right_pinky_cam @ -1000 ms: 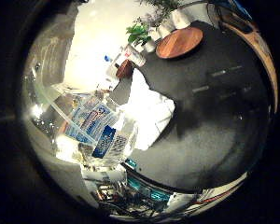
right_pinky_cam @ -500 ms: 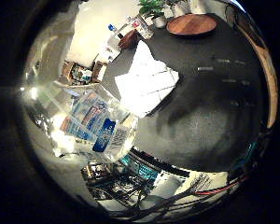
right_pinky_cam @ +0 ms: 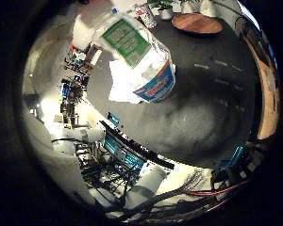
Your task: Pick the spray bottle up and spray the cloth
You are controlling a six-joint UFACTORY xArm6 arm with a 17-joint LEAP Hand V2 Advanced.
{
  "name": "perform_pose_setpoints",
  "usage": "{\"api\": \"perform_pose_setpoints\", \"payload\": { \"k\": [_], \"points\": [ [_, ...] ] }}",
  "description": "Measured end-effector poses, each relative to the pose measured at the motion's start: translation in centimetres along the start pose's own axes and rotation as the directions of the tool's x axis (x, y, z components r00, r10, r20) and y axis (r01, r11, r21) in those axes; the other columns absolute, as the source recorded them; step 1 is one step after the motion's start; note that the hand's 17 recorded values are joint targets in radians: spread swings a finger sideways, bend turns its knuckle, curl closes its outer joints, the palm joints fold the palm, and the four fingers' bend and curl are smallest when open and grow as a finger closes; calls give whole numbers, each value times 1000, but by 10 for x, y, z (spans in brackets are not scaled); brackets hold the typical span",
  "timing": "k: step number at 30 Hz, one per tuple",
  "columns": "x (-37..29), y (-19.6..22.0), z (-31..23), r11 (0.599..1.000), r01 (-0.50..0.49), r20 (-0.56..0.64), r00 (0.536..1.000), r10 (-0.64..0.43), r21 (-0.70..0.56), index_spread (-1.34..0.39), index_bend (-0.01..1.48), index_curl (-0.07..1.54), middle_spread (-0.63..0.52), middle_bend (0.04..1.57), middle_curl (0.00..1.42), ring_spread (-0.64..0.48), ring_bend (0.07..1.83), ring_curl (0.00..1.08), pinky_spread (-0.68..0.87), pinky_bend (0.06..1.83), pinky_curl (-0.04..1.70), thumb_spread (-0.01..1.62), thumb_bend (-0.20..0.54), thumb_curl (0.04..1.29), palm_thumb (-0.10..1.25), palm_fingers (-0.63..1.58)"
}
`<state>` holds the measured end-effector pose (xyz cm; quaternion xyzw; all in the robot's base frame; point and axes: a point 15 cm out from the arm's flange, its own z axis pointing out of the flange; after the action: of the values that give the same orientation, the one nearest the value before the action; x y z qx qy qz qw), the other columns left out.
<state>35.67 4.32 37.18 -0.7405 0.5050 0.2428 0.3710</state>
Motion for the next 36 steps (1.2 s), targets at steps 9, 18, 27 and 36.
{"api": "perform_pose_setpoints", "payload": {
  "k": [9, 18, 27, 36],
  "points": [
    [-10, 0, -5, 1000, 18, -17, 1000, -18, 12, -299, 956, 917, -244, 1100, 1051, -237, 1350, 760, -262, 1063, 1278, 1078, -20, 604, 844, 1081],
    [-18, 6, -12, 1000, 25, -20, 999, -25, 16, -298, 924, 904, -247, 1086, 1040, -237, 1333, 753, -265, 1049, 1249, 1066, -20, 610, 793, 1069],
    [-9, 23, -44, 998, -13, -27, 1000, 15, 68, -313, 847, 901, -244, 1052, 1012, -234, 1321, 722, -284, 1019, 1186, 1055, -19, 600, 773, 1074],
    [18, 46, -75, 993, -37, -74, 996, 45, 111, -337, 728, 906, -244, 1026, 981, -239, 1287, 696, -316, 1000, 1122, 1030, -22, 589, 766, 1058]
  ]
}}
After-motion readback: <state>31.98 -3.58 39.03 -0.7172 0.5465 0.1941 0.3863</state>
